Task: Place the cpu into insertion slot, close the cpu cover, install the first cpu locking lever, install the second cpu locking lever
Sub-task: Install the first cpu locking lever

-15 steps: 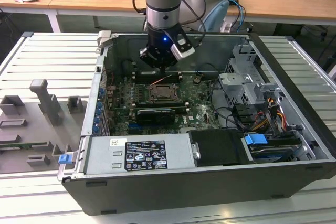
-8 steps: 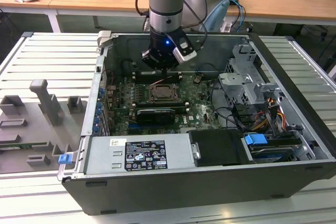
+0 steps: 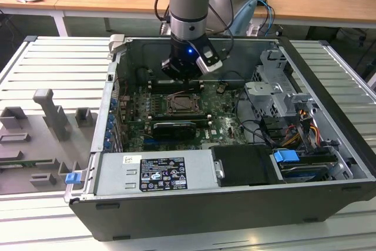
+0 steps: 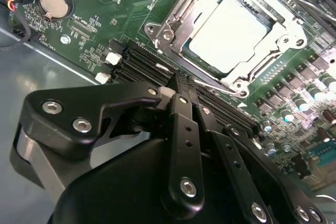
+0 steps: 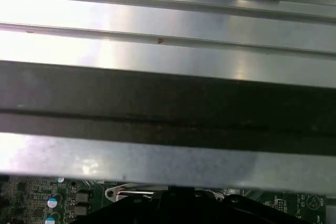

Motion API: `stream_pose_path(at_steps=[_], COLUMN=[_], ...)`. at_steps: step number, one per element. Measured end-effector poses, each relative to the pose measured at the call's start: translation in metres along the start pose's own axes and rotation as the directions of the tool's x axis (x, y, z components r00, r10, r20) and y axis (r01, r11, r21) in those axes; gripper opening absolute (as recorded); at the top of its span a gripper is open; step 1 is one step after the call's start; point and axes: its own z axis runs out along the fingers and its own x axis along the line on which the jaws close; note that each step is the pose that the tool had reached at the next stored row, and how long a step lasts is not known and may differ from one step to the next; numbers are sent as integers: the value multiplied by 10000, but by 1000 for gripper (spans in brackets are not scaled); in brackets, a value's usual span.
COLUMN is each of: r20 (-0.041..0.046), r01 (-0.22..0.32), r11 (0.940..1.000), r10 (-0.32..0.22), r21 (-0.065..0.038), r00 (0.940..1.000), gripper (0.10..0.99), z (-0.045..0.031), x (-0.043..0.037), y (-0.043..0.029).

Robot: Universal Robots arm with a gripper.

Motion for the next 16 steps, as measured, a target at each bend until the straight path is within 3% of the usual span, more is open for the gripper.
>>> stream_pose_path(at_steps=[4,11,16], r20=[-87,-100,-103], r01=[20,33,40], r11=[10000,10000,10000], r10=[-21,-33,-39], r21=[-8,5,90], r00=[10000,9999,9999], gripper=[106,106,106], z=[45,118,134], x=[-35,-41,-46], y=[-7,-16,-17])
